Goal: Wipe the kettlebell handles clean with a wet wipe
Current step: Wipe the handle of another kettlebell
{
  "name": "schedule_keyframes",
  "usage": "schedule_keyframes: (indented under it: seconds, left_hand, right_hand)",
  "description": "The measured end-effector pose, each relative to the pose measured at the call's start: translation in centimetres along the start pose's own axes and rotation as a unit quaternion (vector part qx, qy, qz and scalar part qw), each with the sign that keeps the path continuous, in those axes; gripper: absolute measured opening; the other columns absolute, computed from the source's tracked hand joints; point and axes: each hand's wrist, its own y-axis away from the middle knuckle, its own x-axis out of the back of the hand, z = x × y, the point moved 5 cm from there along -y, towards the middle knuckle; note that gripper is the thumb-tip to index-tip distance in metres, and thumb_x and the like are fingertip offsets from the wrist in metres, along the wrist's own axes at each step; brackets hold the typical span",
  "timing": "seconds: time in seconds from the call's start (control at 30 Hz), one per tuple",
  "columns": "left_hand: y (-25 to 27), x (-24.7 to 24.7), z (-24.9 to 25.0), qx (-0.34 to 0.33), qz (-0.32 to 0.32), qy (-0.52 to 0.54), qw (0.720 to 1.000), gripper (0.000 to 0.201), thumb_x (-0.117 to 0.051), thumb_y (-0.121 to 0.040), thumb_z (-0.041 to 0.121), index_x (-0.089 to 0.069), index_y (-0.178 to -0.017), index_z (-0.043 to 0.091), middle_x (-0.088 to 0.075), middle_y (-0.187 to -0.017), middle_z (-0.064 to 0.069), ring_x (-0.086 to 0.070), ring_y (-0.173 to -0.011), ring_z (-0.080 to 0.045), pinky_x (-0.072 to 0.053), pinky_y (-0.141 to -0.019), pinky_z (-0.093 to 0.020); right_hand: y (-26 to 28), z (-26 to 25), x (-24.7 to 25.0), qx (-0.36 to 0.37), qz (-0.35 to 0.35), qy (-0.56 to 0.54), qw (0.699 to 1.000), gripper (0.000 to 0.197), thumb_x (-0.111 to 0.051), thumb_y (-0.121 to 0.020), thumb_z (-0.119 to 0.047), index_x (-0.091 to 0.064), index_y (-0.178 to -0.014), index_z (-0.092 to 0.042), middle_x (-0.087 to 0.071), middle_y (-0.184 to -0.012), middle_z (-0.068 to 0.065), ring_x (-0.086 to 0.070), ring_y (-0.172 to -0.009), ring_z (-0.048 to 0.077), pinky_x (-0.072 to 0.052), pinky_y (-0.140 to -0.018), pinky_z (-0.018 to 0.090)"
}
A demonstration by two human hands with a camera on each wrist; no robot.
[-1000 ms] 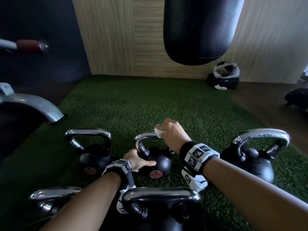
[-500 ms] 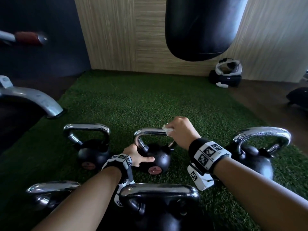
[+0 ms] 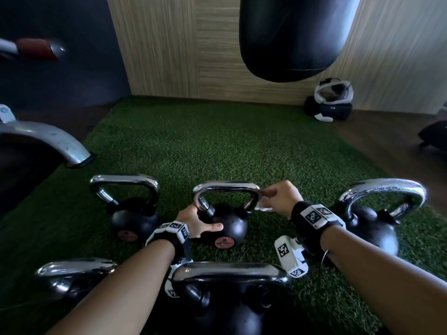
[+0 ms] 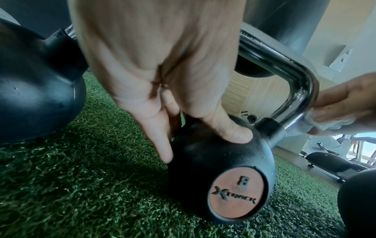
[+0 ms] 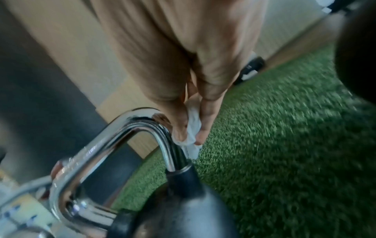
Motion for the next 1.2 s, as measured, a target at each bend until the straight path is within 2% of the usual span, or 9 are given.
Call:
schedule_keyframes:
  seconds: [0.1,0.37,0.43,0.5,0.67,0.8,0.97,1.1,1.2]
  left_hand:
    - [-0.3,-0.1,-0.2,-0.007,-0.002,0.007,1.0,0.101,-0.094,-0.056,0.06,-0.051,-0.136,0.015,-0.062,-0.124,-0.004,-0.066,-0.114,-0.026,-0.06,-0.093,-0.042]
    - [-0.1,-0.5,0.0,-0.009,0.001,0.014,1.0,0.089,-0.093,-0.046,0.066,-0.062,-0.123,0.033,-0.071,-0.12,0.006,-0.069,-0.11,-0.021,-0.059,-0.094,-0.041]
    - [0.5,-0.4,0.5,-0.005,-0.017,-0.031,0.999,0.079,-0.089,-0.054,0.068,-0.065,-0.12,0.032,-0.072,-0.114,0.007,-0.071,-0.105,-0.021,-0.061,-0.091,-0.039]
    - [1.1,-0.1,1.1,0.015,-0.053,-0.089,0.994,0.06,-0.083,-0.067,0.066,-0.069,-0.111,0.028,-0.075,-0.105,0.001,-0.074,-0.095,-0.02,-0.064,-0.081,-0.037]
    - [2.5,2.3,2.6,0.08,-0.12,-0.123,0.982,0.02,-0.073,-0.093,0.025,-0.071,-0.1,0.006,-0.074,-0.085,-0.006,-0.074,-0.078,-0.023,-0.063,-0.071,-0.031]
    - [4.2,6.2,6.4,0.008,-0.116,-0.011,0.993,0.016,-0.065,-0.098,0.008,-0.067,-0.083,0.007,-0.068,-0.076,-0.008,-0.064,-0.05,-0.011,-0.053,-0.047,-0.017]
    - [6.7,8.6,11.1,-0.088,-0.154,0.234,0.956,0.031,-0.063,-0.099,0.026,-0.071,-0.115,0.001,-0.078,-0.107,-0.017,-0.077,-0.085,-0.022,-0.064,-0.071,-0.027]
    - [7.7,7.8,12.4,-0.107,-0.18,0.355,0.911,0.027,-0.057,-0.102,0.027,-0.071,-0.108,0.005,-0.077,-0.104,-0.02,-0.078,-0.088,-0.024,-0.064,-0.081,-0.033]
    - [7.6,7.7,12.1,-0.109,-0.182,0.421,0.882,0.03,-0.053,-0.104,0.029,-0.072,-0.101,0.007,-0.077,-0.102,-0.021,-0.078,-0.09,-0.027,-0.063,-0.083,-0.035]
  right_hand:
    - [-0.2,1.4,-0.7,-0.031,-0.001,-0.079,0.996,0.023,-0.087,-0.073,-0.003,-0.081,-0.089,-0.018,-0.079,-0.085,0.003,-0.074,-0.084,0.022,-0.063,-0.081,0.04]
    - [0.3,3.3,-4.4,-0.061,-0.052,-0.22,0.972,0.022,-0.079,-0.079,0.01,-0.076,-0.084,-0.011,-0.076,-0.083,0.012,-0.072,-0.073,0.02,-0.063,-0.077,0.033]
    - [0.5,3.5,-4.1,-0.065,-0.054,-0.225,0.971,0.021,-0.079,-0.08,0.009,-0.074,-0.088,-0.01,-0.074,-0.081,0.011,-0.07,-0.069,0.018,-0.06,-0.066,0.028]
    - [0.4,3.9,-3.6,-0.078,-0.07,-0.195,0.975,0.02,-0.082,-0.079,0.005,-0.073,-0.087,-0.011,-0.073,-0.083,0.01,-0.07,-0.074,0.022,-0.061,-0.072,0.032]
    - [0.6,2.6,-1.5,-0.055,-0.144,-0.115,0.981,0.021,-0.089,-0.074,-0.007,-0.079,-0.086,-0.02,-0.079,-0.101,0.009,-0.073,-0.099,0.022,-0.058,-0.084,0.027]
    - [1.4,-1.1,-0.1,0.008,-0.204,-0.116,0.972,0.036,-0.094,-0.055,-0.032,-0.083,-0.089,-0.024,-0.08,-0.1,-0.001,-0.071,-0.107,0.022,-0.053,-0.103,0.043]
    - [2.5,-7.0,1.2,0.09,-0.163,-0.273,0.944,0.03,-0.084,-0.07,-0.006,-0.076,-0.099,-0.011,-0.078,-0.1,0.008,-0.073,-0.092,0.019,-0.059,-0.08,0.025]
    - [3.4,-9.8,1.3,0.148,-0.088,-0.29,0.941,0.033,-0.09,-0.067,-0.007,-0.078,-0.098,-0.007,-0.078,-0.099,0.015,-0.071,-0.082,0.017,-0.061,-0.076,0.023]
    - [3.6,-10.9,1.6,0.18,-0.031,-0.285,0.941,0.031,-0.096,-0.061,-0.005,-0.077,-0.085,-0.009,-0.076,-0.08,0.006,-0.068,-0.071,0.011,-0.059,-0.07,0.024]
